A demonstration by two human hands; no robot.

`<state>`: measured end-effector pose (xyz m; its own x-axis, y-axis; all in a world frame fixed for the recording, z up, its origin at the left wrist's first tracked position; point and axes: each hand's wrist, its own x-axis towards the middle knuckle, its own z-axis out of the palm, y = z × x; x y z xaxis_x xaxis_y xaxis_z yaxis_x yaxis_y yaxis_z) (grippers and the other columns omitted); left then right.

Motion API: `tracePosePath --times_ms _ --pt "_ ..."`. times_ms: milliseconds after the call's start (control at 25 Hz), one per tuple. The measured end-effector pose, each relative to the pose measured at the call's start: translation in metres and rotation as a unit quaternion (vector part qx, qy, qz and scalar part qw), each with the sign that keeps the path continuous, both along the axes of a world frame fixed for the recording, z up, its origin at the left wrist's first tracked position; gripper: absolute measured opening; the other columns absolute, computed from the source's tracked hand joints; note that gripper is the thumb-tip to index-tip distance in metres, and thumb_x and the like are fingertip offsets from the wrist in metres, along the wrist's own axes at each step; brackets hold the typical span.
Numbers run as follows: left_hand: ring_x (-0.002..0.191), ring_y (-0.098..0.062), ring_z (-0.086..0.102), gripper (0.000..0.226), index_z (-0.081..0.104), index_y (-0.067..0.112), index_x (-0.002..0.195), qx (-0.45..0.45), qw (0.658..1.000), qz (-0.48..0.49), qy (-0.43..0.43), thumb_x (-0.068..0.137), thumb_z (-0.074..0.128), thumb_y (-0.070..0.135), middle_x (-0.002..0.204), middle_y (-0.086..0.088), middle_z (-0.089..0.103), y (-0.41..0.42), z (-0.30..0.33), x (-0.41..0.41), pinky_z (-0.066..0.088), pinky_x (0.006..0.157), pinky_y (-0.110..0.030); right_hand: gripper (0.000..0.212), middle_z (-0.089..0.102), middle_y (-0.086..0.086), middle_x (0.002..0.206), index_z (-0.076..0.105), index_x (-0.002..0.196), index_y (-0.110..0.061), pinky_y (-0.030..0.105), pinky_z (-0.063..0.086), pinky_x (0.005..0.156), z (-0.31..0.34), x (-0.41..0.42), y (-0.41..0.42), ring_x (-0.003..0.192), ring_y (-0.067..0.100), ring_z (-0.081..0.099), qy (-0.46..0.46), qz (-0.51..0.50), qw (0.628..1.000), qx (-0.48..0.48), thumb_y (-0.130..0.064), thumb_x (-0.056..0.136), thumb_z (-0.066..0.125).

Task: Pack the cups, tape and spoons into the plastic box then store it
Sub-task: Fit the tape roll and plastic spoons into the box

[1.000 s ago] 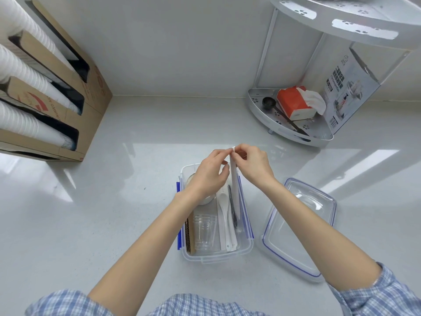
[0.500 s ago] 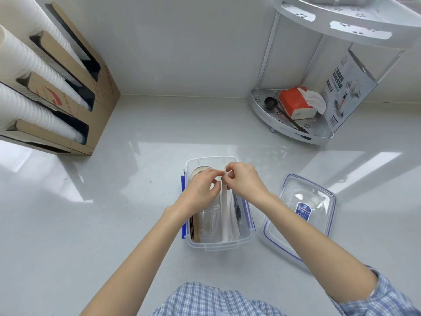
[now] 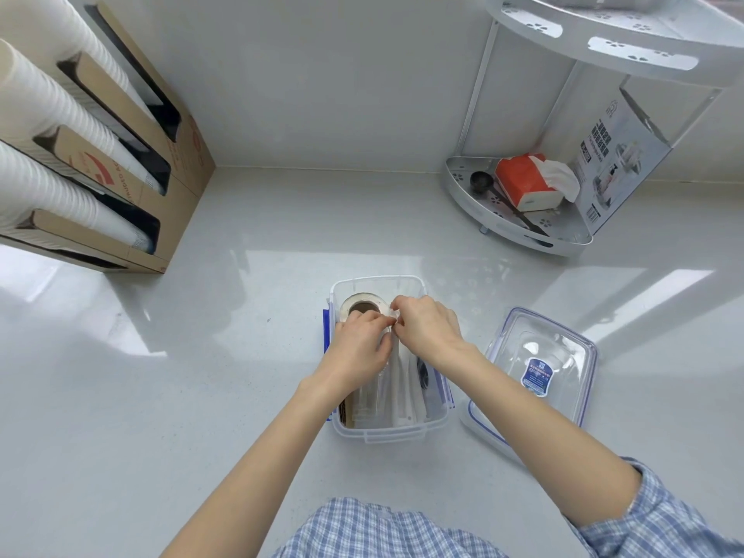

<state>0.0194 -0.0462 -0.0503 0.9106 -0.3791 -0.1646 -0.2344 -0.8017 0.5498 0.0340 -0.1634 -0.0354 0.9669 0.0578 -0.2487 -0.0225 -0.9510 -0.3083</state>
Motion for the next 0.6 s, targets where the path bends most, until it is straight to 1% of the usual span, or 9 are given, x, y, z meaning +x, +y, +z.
tracePosePath --times_ms 80,200,320,440,520,600 --pt "0.115 -0.026 0.042 0.035 0.048 0.016 0.123 0.006 1.0 0.003 0.0 0.09 0.035 0.018 0.122 -0.008 0.054 0.001 0.0 0.0 0.032 0.092 -0.04 0.032 0.063 0.013 0.117 0.052 0.118 -0.01 0.039 0.045 0.084 0.001 0.001 0.0 0.108 0.036 0.055 0.008 0.007 1.0 -0.007 -0.008 0.087 0.043" --pt "0.116 -0.025 0.043 0.036 0.048 0.016 0.123 0.0 1.0 0.005 0.002 0.09 0.036 0.018 0.123 -0.007 0.055 0.003 0.001 0.003 0.033 0.095 -0.042 0.04 0.059 0.008 0.125 0.05 0.124 -0.016 0.039 0.044 0.088 0.008 0.004 -0.008 0.115 0.031 0.052 -0.003 -0.014 0.999 0.037 -0.006 0.087 0.042" --pt "0.117 -0.024 0.046 0.034 0.051 0.014 0.12 -0.02 1.0 0.004 -0.005 0.089 0.038 0.017 0.123 -0.007 0.056 0.003 0.006 0.007 0.036 0.1 -0.044 0.037 0.061 0.003 0.122 0.055 0.119 -0.019 0.037 0.044 0.087 0.016 0.006 -0.025 0.112 0.026 0.054 -0.042 -0.057 0.993 0.091 -0.007 0.085 0.044" --pt "0.114 -0.023 0.049 0.032 0.055 0.013 0.115 -0.04 0.999 0.0 -0.015 0.088 0.039 0.015 0.12 -0.008 0.059 -0.001 0.013 0.01 0.038 0.1 -0.044 0.035 0.063 0.003 0.118 0.057 0.115 -0.019 0.034 0.044 0.084 0.018 0.001 -0.042 0.105 0.025 0.057 -0.056 -0.083 0.989 0.109 -0.008 0.084 0.045" --pt "0.111 -0.022 0.052 0.031 0.057 0.011 0.113 -0.055 0.998 0.002 -0.022 0.088 0.039 0.014 0.117 -0.009 0.061 -0.002 0.017 0.011 0.039 0.099 -0.041 0.034 0.063 0.004 0.117 0.058 0.114 -0.019 0.034 0.045 0.084 0.017 -0.004 -0.05 0.104 0.024 0.058 -0.058 -0.1 0.986 0.119 -0.009 0.084 0.046" --pt "0.109 -0.021 0.054 0.031 0.057 0.01 0.113 -0.062 0.998 0.001 -0.029 0.088 0.039 0.013 0.117 -0.009 0.061 -0.007 0.022 0.009 0.039 0.097 -0.032 0.033 0.063 0.006 0.116 0.059 0.114 -0.018 0.035 0.045 0.085 0.015 -0.012 -0.057 0.103 0.024 0.058 -0.061 -0.112 0.983 0.131 -0.01 0.084 0.046"
